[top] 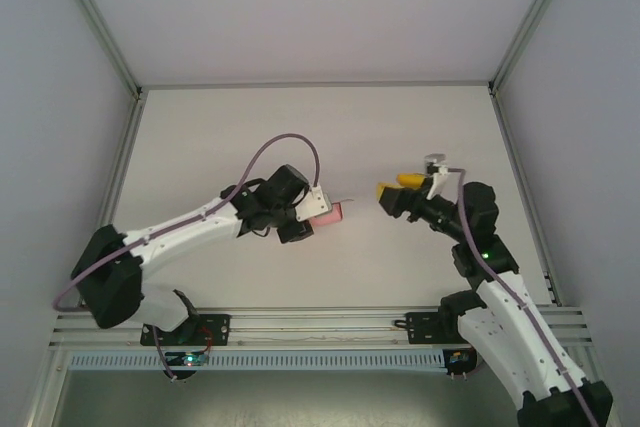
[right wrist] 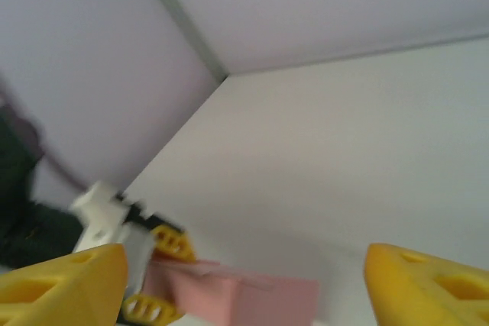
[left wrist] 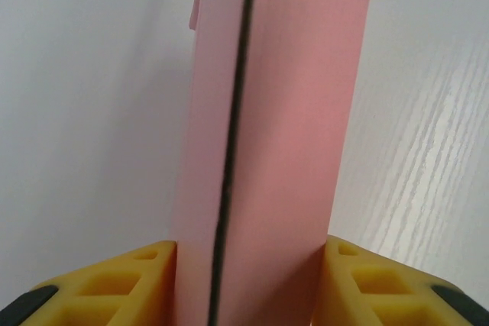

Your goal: Assemble paper box

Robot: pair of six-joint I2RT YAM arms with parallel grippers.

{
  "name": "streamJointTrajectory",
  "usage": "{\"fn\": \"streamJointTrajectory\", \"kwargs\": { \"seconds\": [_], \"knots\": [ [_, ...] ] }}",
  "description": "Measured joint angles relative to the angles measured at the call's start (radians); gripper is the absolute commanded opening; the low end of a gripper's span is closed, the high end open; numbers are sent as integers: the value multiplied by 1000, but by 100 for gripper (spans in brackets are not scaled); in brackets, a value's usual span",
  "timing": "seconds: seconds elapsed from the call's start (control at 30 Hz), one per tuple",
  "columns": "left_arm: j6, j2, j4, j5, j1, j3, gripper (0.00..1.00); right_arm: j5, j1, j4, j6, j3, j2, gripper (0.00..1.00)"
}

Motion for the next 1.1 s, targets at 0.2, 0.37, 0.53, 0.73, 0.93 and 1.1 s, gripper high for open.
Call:
{"fn": "streamJointTrajectory", "kwargs": {
  "seconds": [0.2,0.37,0.53,0.73,0.93,1.1],
  "knots": [
    [-26,109,-76,79,26,98,48,48,177,-98,-238,65,225,67],
    [-23,148,-95,152,55,128,55,71,201,-112,-347,115,365,54],
    [-23,180,-103,195,73,134,57,80,199,-121,-404,159,460,51],
    [-23,212,-130,214,74,171,56,105,195,-136,-449,174,503,50],
    [-23,233,-136,213,74,194,56,104,172,-167,-492,227,565,34],
    [-18,237,-140,214,74,196,56,101,172,-190,-507,256,597,38]
  ]
}}
